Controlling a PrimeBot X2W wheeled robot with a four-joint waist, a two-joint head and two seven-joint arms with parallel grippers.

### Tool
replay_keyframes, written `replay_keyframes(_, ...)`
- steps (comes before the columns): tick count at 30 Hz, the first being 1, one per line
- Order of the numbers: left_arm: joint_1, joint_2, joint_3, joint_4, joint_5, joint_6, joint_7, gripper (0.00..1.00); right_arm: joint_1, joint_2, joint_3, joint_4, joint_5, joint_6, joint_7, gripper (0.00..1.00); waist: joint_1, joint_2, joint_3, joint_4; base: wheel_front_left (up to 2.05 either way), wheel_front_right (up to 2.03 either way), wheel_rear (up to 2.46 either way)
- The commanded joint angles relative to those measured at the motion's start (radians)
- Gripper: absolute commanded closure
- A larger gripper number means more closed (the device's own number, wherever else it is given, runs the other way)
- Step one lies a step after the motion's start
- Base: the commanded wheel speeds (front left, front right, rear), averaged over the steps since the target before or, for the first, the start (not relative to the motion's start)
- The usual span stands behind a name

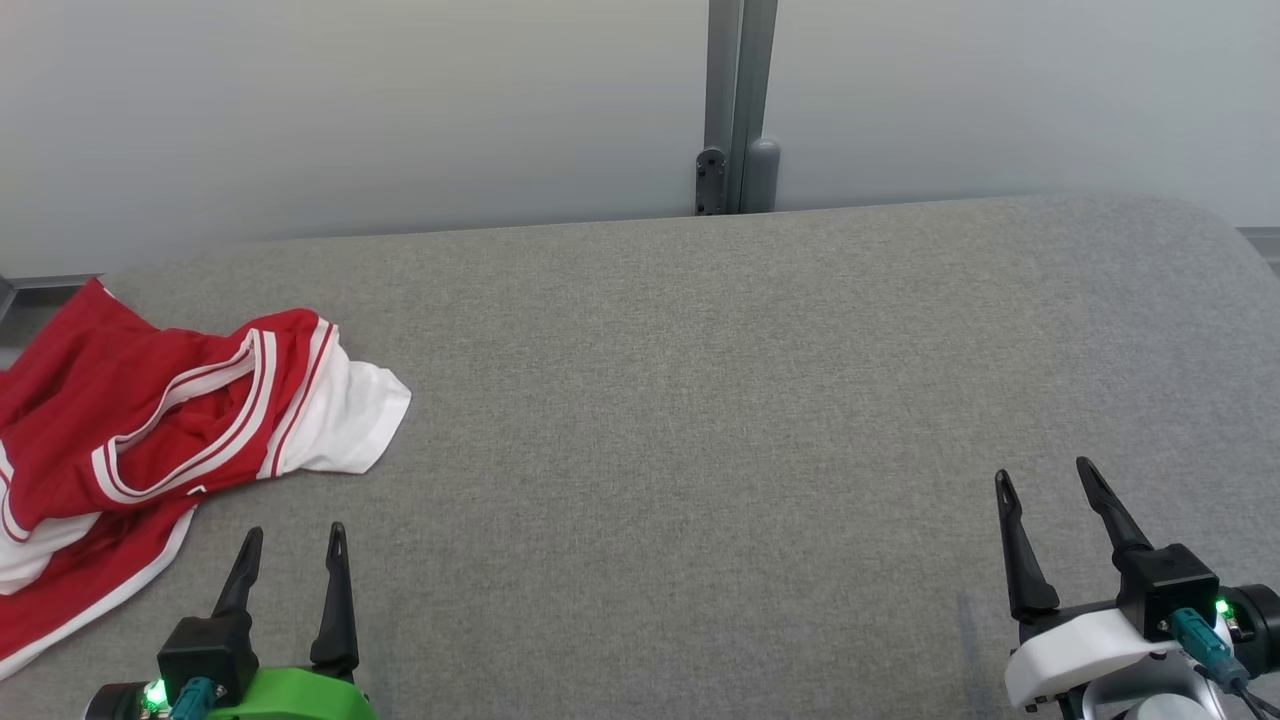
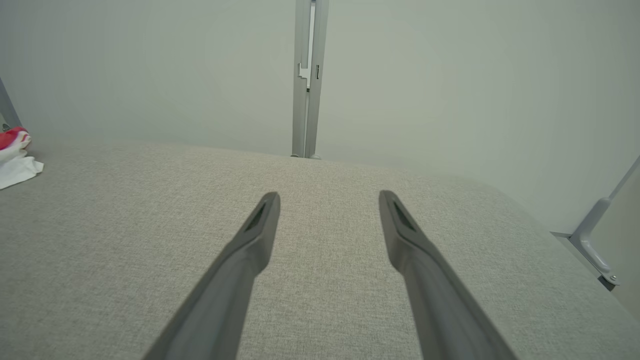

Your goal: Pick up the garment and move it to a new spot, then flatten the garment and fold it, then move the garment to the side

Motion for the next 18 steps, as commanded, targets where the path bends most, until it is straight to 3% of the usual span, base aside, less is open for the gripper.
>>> replay_keyframes(1,0.005,0.002,0.006,0.007,0.020,-0.004,-0.005,0.00,0.010,0.000,-0.004,-0.006,-0.022,0.000,-0.008,0.00,0.0000,-0.0001,0.000,0.001,0.00,0.00,0.00)
replay_keyframes(18,0.005,-0.009,0.014,0.028,0.007,-0.013,-0.008,0.00,0.007,0.007,-0.019,0.007,0.006,0.000,-0.013,0.00,0.0000,-0.0001,-0.001,0.004,0.00,0.00,0.00)
